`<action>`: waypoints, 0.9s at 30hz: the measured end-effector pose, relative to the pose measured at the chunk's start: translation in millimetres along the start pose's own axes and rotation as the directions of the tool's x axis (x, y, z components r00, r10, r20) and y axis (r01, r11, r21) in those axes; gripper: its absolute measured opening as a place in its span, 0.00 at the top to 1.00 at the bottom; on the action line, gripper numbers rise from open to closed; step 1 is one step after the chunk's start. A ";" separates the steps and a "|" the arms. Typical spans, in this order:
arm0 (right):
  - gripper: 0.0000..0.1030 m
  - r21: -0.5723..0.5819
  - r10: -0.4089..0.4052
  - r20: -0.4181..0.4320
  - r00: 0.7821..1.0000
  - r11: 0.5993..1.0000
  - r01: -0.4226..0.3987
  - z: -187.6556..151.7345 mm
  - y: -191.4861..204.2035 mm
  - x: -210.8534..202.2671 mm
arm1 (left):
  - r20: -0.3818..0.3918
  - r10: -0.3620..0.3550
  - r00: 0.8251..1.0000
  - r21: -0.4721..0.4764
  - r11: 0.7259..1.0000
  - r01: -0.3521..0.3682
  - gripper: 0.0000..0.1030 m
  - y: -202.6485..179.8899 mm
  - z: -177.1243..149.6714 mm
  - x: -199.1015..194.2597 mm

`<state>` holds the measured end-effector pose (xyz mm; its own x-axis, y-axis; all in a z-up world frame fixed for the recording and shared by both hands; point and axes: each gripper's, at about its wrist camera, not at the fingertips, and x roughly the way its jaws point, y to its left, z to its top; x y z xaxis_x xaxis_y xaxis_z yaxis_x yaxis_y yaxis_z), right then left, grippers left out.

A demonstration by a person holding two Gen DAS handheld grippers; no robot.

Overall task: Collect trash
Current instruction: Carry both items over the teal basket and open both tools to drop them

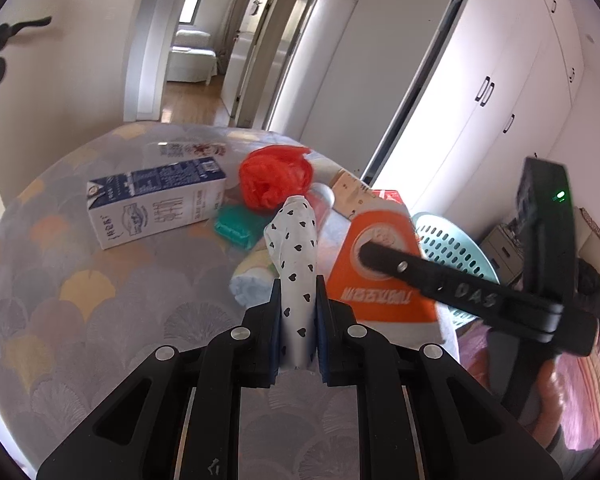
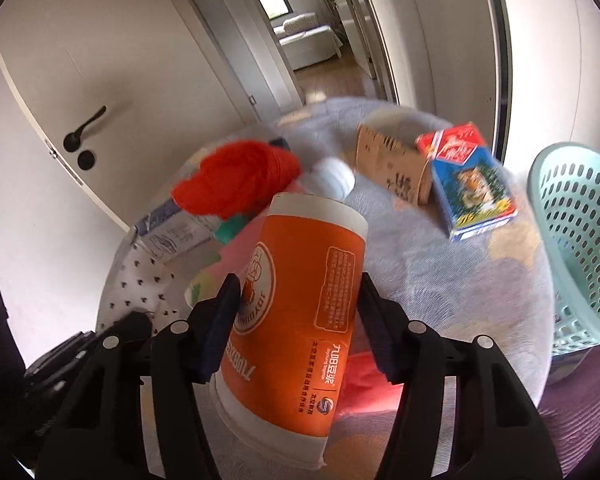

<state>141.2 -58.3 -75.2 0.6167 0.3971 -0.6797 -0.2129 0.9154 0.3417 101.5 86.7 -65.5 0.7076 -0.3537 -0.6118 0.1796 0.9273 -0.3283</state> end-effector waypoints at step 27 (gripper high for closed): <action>0.46 0.180 -0.283 0.294 0.913 0.954 0.238 24.2 -131.4 -128.6 | -0.017 -0.111 0.994 0.229 0.967 0.112 0.88 -145.7 18.7 58.9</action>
<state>108.3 -231.3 -17.0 0.8460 0.0840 -0.5266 0.0799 0.9564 0.2810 129.8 -66.9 -40.2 0.6716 -0.4564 -0.5836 0.4094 0.8852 -0.2210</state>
